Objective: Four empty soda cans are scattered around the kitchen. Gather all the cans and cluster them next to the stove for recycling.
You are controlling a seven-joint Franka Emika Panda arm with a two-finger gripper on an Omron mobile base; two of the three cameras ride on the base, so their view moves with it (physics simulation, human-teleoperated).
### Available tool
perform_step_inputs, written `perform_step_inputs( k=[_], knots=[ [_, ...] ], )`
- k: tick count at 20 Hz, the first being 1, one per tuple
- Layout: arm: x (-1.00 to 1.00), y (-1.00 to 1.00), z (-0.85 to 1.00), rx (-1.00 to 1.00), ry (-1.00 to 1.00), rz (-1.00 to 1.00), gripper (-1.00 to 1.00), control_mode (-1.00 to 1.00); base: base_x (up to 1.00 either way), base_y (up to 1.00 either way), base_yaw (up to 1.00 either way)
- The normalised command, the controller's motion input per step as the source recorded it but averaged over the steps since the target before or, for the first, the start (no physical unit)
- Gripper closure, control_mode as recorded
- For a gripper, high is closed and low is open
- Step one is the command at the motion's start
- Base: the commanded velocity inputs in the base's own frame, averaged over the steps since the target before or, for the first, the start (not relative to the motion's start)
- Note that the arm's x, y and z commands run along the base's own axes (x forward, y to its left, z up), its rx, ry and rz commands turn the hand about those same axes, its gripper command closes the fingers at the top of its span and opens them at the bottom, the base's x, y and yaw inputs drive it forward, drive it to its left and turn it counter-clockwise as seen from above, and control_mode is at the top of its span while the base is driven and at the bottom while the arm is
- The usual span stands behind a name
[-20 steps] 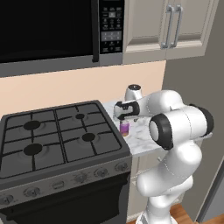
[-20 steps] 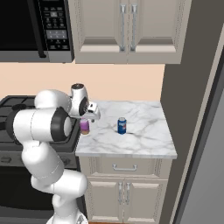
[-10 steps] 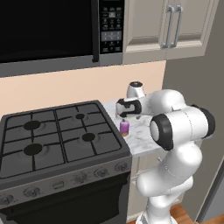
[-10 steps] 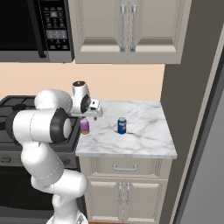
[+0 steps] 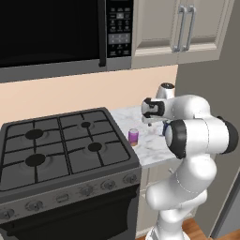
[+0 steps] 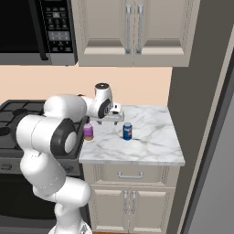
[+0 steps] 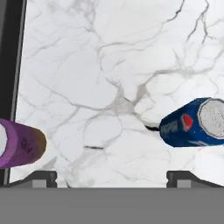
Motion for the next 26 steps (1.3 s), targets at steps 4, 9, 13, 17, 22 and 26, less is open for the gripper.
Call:
perform_step_inputs(
  k=[4, 9, 13, 17, 22, 26],
  knots=[
    [0.23, -0.65, 0.00, 0.03, 0.10, 0.00, -1.00, -1.00, 0.00, 0.00, 0.00],
    [0.30, -0.51, -0.02, 0.00, 0.08, 0.00, -1.00, -1.00, 0.00, 0.00, 0.00],
    [0.32, -0.44, -0.23, 0.00, 0.04, 0.00, -1.00, -1.00, 0.00, 0.00, 0.00],
    [0.26, -0.26, -0.25, 0.00, 0.00, 0.00, -1.00, -1.00, 0.00, 0.00, 0.00],
    [0.19, -0.06, -0.13, 0.00, 0.00, 0.00, -1.00, -1.00, 0.00, 0.00, 0.00],
    [0.00, 0.00, 0.00, 0.00, 0.01, 0.00, -1.00, -1.00, 0.00, 0.00, 0.00]
  ],
)
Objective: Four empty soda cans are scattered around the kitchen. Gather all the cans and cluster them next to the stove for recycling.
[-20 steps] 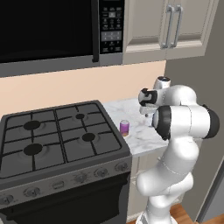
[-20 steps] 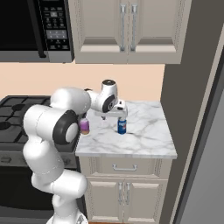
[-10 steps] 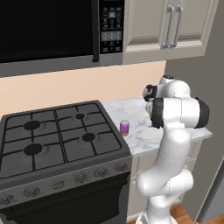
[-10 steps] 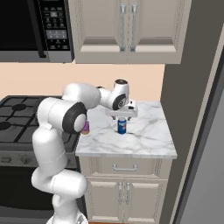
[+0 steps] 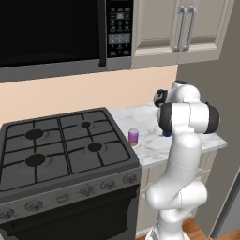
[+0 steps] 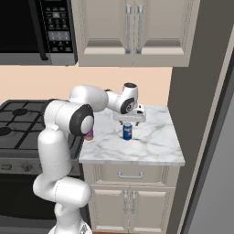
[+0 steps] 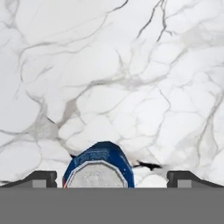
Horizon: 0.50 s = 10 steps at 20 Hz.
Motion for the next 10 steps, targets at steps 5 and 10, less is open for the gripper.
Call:
perform_step_inputs(
  k=[5, 10],
  knots=[
    [0.00, 0.00, -0.17, 0.00, 0.03, 0.00, -1.00, -1.00, 0.00, 0.00, 0.00],
    [0.00, 0.00, -0.34, 0.00, 0.00, 0.00, -1.00, -1.00, 0.00, 0.00, 0.00]
  ],
)
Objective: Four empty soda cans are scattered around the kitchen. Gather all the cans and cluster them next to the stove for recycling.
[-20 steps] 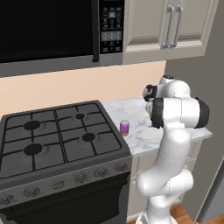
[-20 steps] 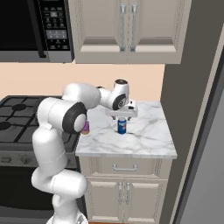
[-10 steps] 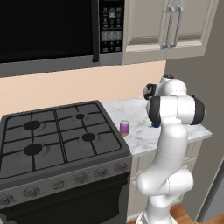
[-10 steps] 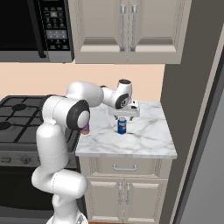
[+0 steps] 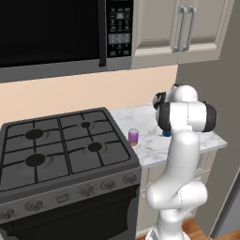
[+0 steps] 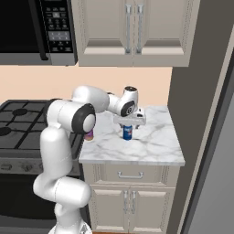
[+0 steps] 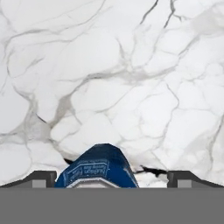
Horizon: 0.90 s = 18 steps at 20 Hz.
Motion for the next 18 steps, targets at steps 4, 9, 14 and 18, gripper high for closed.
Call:
perform_step_inputs(
  k=[4, 9, 14, 18],
  knots=[
    [-0.01, 0.00, -0.09, 0.00, 0.00, 0.00, -1.00, -1.00, 0.00, 0.00, 0.00],
    [0.00, 0.00, 0.00, 0.00, 0.01, 0.00, 1.00, -1.00, 0.00, 0.00, 0.00],
    [0.00, 0.00, 0.00, 0.00, 0.01, 0.00, 1.00, -1.00, 0.00, 0.00, 0.00],
    [-0.08, 0.00, 0.00, 0.00, 0.00, 0.00, 1.00, -1.00, 0.00, 0.00, 0.00]
  ],
)
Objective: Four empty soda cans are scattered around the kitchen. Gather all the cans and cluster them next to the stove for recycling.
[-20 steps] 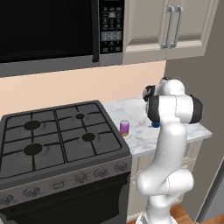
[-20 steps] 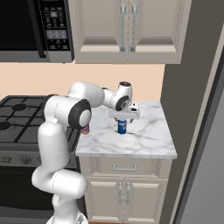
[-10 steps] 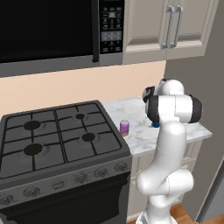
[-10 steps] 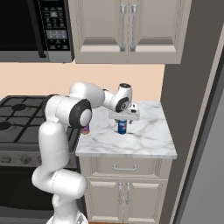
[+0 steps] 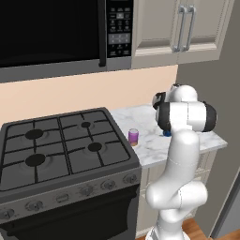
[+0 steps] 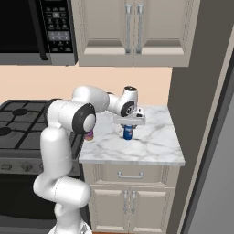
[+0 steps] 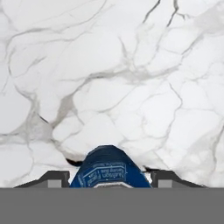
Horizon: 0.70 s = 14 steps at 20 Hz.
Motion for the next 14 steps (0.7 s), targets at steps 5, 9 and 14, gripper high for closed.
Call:
perform_step_inputs(
  k=[5, 9, 14],
  knots=[
    [-0.72, 0.37, 0.03, 0.00, 0.00, 0.00, 1.00, -1.00, 0.00, 0.00, 0.00],
    [-0.06, 0.20, 0.10, 0.00, 0.00, 0.00, 1.00, -1.00, 0.00, 0.00, 0.00],
    [-0.31, 0.23, 0.01, 0.00, 0.00, 0.00, 1.00, -1.00, 0.00, 0.00, 0.00]
  ],
)
